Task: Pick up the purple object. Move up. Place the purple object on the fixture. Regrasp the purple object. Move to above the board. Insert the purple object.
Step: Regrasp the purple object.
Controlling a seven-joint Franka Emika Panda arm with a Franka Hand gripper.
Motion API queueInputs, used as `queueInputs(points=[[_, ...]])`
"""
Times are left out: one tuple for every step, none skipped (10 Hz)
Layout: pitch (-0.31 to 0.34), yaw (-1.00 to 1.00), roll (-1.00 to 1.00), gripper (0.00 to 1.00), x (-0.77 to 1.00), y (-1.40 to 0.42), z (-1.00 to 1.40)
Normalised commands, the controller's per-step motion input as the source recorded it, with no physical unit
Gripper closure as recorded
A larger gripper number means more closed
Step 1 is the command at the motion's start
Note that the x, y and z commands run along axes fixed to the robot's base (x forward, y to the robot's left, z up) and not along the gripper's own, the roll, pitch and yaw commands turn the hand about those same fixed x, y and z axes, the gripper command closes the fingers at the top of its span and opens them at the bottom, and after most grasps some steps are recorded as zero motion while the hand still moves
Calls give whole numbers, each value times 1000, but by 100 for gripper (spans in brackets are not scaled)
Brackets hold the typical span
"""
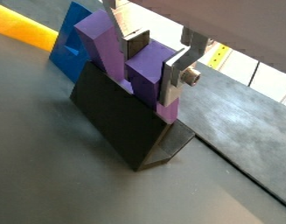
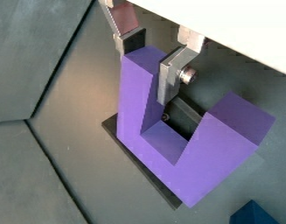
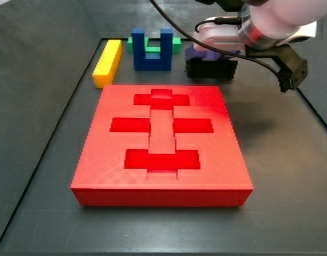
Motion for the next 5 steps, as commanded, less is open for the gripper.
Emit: queueInputs(points=[[0, 0, 0, 100, 0, 0, 0], [0, 0, 0, 100, 0, 0, 0], [0, 0, 0, 100, 0, 0, 0], [0, 0, 0, 100, 0, 0, 0], [0, 0, 0, 100, 0, 0, 0]])
